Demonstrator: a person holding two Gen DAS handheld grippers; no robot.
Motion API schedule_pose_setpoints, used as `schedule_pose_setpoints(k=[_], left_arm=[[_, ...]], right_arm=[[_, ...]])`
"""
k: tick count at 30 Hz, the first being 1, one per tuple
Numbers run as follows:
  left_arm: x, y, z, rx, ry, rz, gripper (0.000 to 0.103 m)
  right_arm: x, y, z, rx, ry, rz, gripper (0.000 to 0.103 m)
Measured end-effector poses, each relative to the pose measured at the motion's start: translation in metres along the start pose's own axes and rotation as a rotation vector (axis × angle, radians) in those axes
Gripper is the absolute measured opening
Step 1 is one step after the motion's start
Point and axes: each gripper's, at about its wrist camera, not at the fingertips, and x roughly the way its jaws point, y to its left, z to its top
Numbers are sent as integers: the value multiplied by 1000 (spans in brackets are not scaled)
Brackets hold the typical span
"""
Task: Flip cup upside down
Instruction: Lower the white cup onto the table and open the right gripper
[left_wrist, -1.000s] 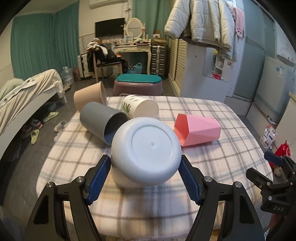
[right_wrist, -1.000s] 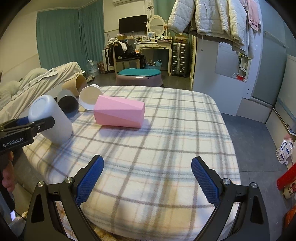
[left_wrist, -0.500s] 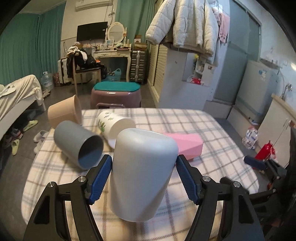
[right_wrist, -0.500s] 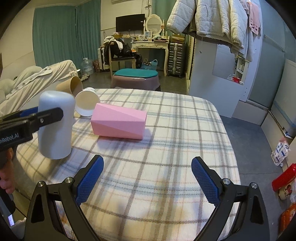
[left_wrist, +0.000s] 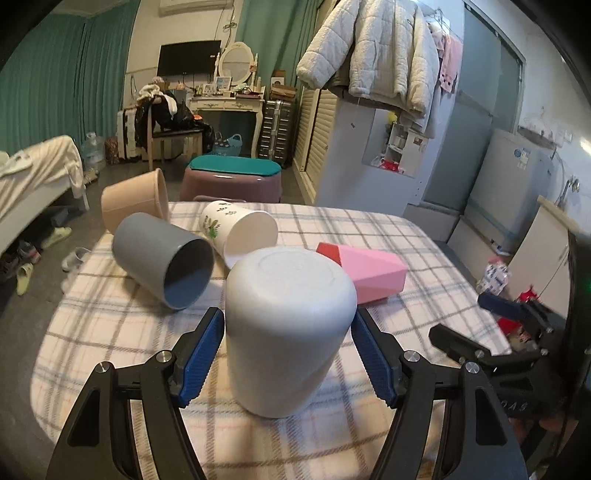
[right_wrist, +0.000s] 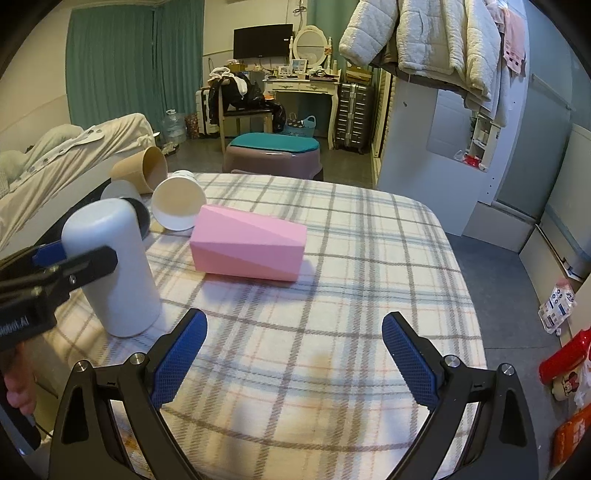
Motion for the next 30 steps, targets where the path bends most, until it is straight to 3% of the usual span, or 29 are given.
schedule_pose_setpoints(k=[5, 8, 11, 20, 27, 30], left_arm=[[-4, -1, -6, 8, 5, 5, 76], [-6, -2, -5, 7, 0, 24, 87], [-13, 2, -4, 1, -16, 21, 90], [-52, 6, 1, 32, -116, 45, 96], [-79, 23, -17, 6, -152, 125, 100], [-83, 32, -29, 5, -149, 193, 102]], right_arm=[[-6, 5, 0, -3, -6, -1, 96], [-11, 6, 0, -3, -13, -2, 96], [-18, 5, 1, 5, -25, -6, 96], [-50, 12, 2, 28, -91, -4, 96], [-69, 28, -13, 23, -127, 18, 96], [-71, 32, -22, 21, -130, 25, 96]])
